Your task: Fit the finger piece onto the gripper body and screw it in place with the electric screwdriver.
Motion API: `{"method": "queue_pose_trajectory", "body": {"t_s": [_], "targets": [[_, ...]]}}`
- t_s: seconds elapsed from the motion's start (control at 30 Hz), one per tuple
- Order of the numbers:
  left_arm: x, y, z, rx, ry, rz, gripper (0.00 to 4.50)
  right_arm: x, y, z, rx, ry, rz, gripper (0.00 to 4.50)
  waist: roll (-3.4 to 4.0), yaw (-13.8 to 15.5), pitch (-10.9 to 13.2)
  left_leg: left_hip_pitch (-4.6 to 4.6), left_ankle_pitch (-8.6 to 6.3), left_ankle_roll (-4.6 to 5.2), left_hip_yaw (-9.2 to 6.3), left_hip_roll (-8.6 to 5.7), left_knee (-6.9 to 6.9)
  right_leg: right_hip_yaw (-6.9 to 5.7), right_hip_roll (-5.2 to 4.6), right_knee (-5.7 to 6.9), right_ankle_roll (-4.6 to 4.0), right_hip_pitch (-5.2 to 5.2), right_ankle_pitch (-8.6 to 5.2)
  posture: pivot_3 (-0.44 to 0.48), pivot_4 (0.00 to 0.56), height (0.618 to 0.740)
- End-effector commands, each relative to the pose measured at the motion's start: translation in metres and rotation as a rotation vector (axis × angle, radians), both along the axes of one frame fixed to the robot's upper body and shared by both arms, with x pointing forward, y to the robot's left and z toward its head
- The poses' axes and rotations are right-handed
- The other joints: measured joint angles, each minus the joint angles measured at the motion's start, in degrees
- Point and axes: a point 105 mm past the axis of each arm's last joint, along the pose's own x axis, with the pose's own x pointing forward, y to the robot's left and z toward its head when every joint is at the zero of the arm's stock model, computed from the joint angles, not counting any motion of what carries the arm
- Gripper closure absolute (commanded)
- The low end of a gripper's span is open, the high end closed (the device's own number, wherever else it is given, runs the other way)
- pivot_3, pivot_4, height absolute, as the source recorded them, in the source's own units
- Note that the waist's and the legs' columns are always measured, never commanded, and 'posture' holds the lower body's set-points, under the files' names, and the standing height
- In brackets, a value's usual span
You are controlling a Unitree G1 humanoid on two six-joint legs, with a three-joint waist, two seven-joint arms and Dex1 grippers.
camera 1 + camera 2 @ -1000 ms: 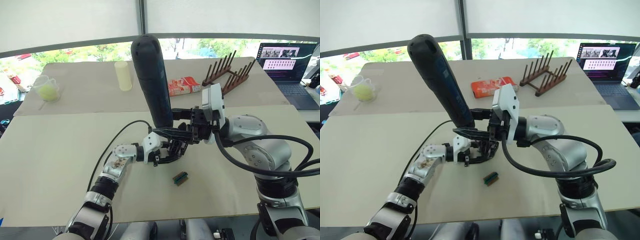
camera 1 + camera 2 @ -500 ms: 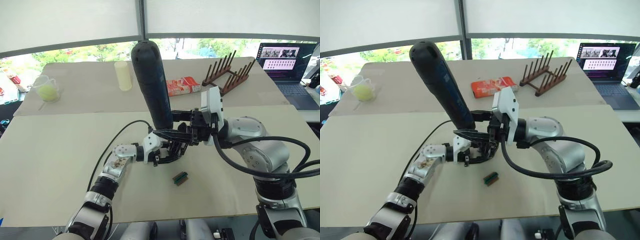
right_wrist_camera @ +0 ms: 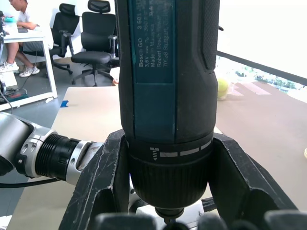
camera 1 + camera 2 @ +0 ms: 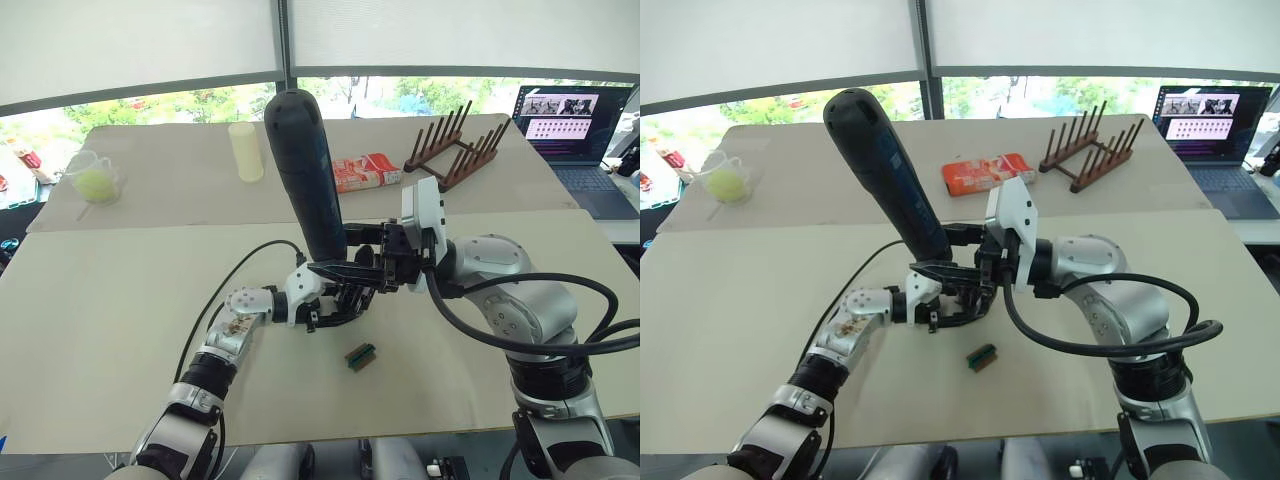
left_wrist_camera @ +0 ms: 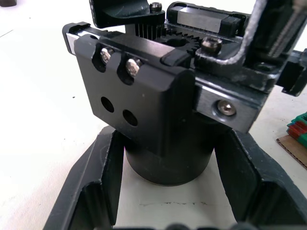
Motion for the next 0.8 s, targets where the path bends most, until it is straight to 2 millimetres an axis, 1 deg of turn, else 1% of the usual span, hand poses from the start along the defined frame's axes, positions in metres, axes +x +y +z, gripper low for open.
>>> {"method": "queue_pose_trajectory", "body": {"t_s": [0.03, 0.8], "targets": [[-0.0003, -0.0026, 0.0048, -0.004, -0.013, -0.012, 2.23, -0.0049, 0.0005, 0.0126, 0.04, -0.069, 0.018, 2.6, 0.0, 0.0, 0.0, 0.0, 0.0, 0.0, 0.0, 0.0, 0.0, 0.0, 0.0, 0.0, 0.0, 0.0, 0.0, 0.0, 0.15, 0.74], [0.0012, -0.0028, 0.0058, -0.003, -0.017, -0.008, 2.23, -0.0066, 0.0021, 0.009, 0.035, -0.051, 0.027, 2.6, 0.0, 0.0, 0.0, 0.0, 0.0, 0.0, 0.0, 0.0, 0.0, 0.0, 0.0, 0.0, 0.0, 0.0, 0.0, 0.0, 0.15, 0.74]]}}
